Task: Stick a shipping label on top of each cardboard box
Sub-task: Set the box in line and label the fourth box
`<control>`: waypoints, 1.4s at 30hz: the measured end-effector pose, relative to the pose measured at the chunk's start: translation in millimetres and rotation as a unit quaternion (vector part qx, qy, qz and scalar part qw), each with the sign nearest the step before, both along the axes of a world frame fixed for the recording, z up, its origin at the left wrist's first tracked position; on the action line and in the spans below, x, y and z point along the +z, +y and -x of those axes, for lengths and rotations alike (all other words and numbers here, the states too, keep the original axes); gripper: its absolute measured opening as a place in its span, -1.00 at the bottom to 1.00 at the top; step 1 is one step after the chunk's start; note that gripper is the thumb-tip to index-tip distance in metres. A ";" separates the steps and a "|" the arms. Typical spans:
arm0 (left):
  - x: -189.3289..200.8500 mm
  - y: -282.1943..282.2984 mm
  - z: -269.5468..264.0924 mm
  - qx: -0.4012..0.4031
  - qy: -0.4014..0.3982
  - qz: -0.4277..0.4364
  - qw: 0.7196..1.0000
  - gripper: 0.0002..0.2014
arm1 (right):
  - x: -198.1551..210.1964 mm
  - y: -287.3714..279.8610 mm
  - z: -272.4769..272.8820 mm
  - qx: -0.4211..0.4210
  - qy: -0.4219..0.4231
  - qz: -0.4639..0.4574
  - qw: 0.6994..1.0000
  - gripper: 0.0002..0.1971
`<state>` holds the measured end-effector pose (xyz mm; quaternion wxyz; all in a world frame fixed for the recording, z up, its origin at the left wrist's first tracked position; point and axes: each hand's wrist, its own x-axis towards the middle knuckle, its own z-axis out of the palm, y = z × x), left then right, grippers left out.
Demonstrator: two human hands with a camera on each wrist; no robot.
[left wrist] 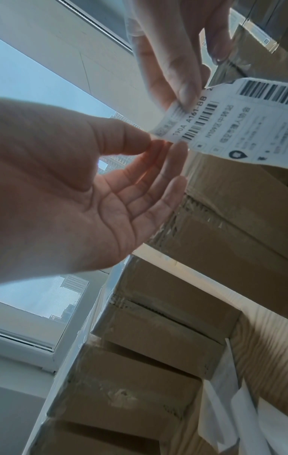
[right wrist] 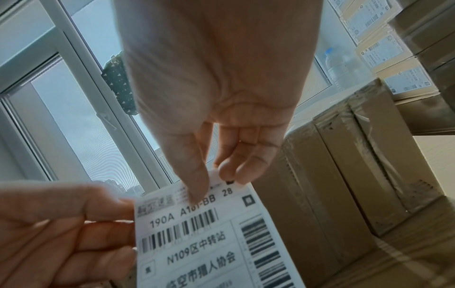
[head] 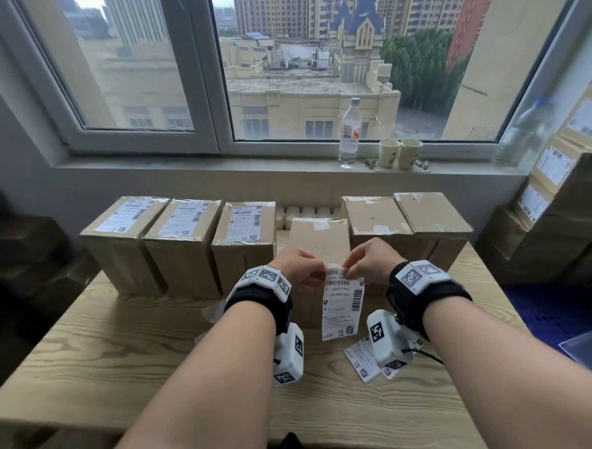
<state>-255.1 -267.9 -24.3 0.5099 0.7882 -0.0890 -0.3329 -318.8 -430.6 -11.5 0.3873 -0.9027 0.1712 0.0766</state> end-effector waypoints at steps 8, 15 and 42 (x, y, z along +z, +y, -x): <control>2.1 -0.4 0.5 -0.005 -0.014 -0.011 1.000 -0.86 | 2.1 1.2 -0.5 0.008 -0.012 0.007 1.000 -0.87; 9.2 -3.4 0.0 0.031 0.017 0.025 0.999 -0.85 | 8.5 9.7 -6.1 0.027 -0.095 0.023 0.995 -0.84; 16.9 -3.1 1.6 0.074 0.046 0.087 0.992 -0.90 | 15.9 14.2 -11.4 0.040 -0.153 0.028 0.987 -0.89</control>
